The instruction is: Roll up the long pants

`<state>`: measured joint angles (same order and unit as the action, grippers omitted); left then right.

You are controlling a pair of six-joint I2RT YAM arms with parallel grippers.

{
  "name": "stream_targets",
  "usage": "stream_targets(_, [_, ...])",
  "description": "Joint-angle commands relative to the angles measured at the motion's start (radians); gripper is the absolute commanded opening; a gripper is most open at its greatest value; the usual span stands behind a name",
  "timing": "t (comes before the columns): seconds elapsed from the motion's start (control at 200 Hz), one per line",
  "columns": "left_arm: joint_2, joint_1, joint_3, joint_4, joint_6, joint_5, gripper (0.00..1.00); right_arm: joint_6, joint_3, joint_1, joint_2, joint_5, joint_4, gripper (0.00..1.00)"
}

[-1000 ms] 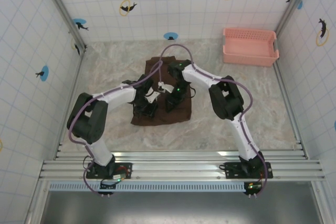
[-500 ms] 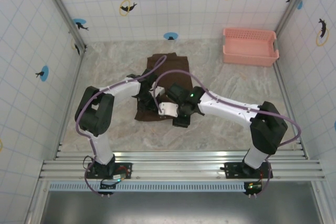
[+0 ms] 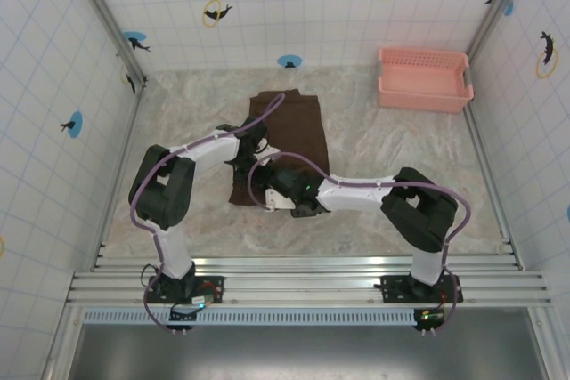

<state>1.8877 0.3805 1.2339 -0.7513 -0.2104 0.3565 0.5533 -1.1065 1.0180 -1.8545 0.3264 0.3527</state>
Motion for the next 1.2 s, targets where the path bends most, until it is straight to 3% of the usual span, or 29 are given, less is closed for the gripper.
stream_targets(0.0, [0.048,0.004,-0.001,-0.050,0.050,-0.045,0.00,0.085,0.004,0.005,-0.084,0.070,-0.072,0.47])
stream_targets(0.155, [0.047,0.003,0.011,-0.073,0.067,-0.033,0.00,0.090,-0.084,-0.020,-0.119,-0.023,0.059,0.26])
stream_targets(0.35, [0.000,-0.013,0.040,-0.113,0.077,-0.042,0.00,0.059,-0.218,-0.049,-0.125,-0.173,0.284,0.13])
stream_targets(0.48, [-0.066,-0.063,0.083,-0.163,0.120,-0.066,0.21,0.000,-0.332,-0.078,-0.118,-0.350,0.471,0.11])
stream_targets(0.565, [-0.115,-0.095,0.126,-0.215,0.141,-0.108,0.41,-0.044,-0.408,-0.096,-0.120,-0.471,0.567,0.10])
stream_targets(0.736, [-0.235,-0.143,0.187,-0.284,0.167,-0.225,0.65,-0.094,-0.536,-0.125,-0.152,-0.674,0.738,0.07])
stream_targets(0.996, [-0.380,-0.157,0.119,-0.313,0.180,-0.260,0.69,-0.249,-0.553,-0.269,-0.200,-1.064,0.753,0.08])
stream_targets(1.056, [-0.399,-0.158,0.087,-0.303,0.178,-0.241,0.69,-0.291,-0.553,-0.307,-0.226,-1.172,0.753,0.03])
stream_targets(1.141, [-0.412,-0.157,0.053,-0.290,0.172,-0.208,0.69,-0.368,-0.540,-0.339,-0.247,-1.269,0.715,0.00])
stream_targets(1.196, [-0.416,-0.157,0.038,-0.283,0.165,-0.191,0.68,-0.441,-0.542,-0.345,-0.259,-1.250,0.689,0.00])
